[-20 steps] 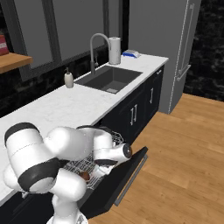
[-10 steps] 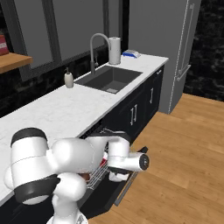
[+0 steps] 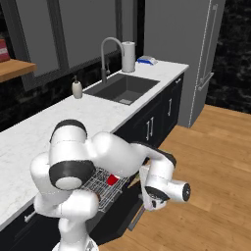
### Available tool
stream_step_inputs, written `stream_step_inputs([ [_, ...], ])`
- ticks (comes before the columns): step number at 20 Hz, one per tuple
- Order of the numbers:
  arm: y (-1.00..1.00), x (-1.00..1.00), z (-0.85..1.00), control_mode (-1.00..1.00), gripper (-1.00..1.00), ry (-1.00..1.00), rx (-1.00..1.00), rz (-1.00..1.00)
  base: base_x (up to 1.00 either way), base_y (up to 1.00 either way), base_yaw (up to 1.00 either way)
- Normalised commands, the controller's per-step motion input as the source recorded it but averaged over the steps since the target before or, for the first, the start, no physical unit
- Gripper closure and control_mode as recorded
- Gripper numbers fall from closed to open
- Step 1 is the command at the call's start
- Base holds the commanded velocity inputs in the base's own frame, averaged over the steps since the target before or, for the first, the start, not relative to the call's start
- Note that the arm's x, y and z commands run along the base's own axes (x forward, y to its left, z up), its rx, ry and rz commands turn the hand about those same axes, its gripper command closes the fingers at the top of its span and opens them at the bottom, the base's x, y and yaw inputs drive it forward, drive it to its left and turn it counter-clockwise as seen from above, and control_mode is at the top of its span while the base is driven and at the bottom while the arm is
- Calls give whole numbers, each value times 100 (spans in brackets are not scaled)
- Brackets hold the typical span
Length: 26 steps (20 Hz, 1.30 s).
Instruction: Pick up the cup and bowl from the counter, place them in the dishwasher, and close the dishwasher door.
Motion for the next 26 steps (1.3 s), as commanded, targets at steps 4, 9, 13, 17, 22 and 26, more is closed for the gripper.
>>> stream_step_inputs([
  [4,-68,0,-65,-100,-100,-26,0,41,0,0,0],
  [9,-38,0,-83,-100,-100,-21,11,34,0,0,0],
  [13,-34,0,-70,-100,-100,-21,25,27,0,0,0],
  [17,-65,0,-33,-100,-100,-22,28,21,0,0,0],
  [22,-86,-4,-10,-100,-100,-18,21,16,0,0,0],
  [26,-100,-14,0,-100,-100,-12,16,13,0,0,0],
])
